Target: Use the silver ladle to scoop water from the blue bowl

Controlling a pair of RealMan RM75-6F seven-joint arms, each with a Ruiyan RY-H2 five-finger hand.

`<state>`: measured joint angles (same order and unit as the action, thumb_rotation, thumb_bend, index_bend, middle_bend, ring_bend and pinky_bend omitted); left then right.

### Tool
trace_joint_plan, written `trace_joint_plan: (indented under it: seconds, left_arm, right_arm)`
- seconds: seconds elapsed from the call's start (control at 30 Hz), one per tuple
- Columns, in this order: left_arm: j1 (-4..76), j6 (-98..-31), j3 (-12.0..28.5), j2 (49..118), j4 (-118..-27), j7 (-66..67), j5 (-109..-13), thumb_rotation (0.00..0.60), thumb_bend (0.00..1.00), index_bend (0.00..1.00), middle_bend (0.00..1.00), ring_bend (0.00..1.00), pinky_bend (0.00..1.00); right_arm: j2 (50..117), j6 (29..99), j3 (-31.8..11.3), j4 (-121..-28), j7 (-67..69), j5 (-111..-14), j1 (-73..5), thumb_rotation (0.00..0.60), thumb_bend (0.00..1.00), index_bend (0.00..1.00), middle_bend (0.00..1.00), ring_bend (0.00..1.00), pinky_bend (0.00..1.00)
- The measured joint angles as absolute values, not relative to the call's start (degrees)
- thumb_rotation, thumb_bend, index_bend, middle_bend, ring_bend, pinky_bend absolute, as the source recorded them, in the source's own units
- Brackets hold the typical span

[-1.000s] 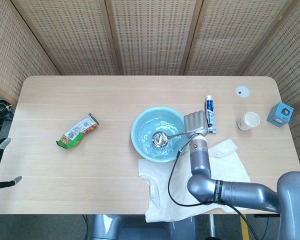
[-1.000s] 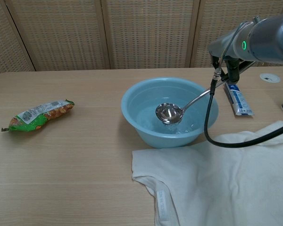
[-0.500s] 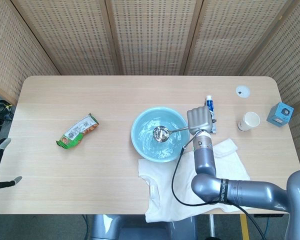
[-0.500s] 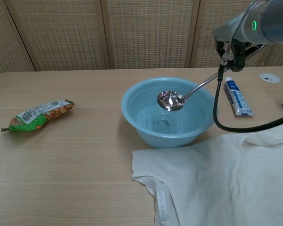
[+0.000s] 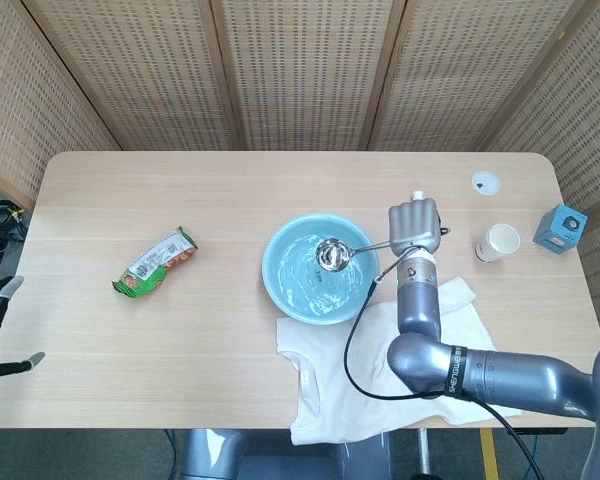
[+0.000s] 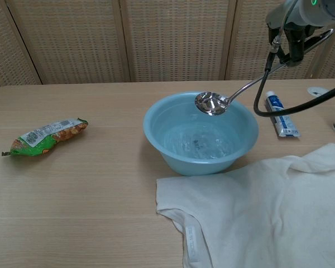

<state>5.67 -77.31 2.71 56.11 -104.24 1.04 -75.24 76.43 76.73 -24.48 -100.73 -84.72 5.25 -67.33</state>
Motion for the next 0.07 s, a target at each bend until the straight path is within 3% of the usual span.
trace_joint_plan:
  seconds: [0.07]
  left_arm:
    - [5.7,-77.3,2.7,56.1,-104.3,1.1,-75.3,0.600,0.00,0.00,0.00,0.00,0.00]
  right_arm:
    - [75.7,76.7,-24.8,-101.0,-84.8,6.2,-67.7,0.600,0.77,0.72,1.00,1.00,1.00]
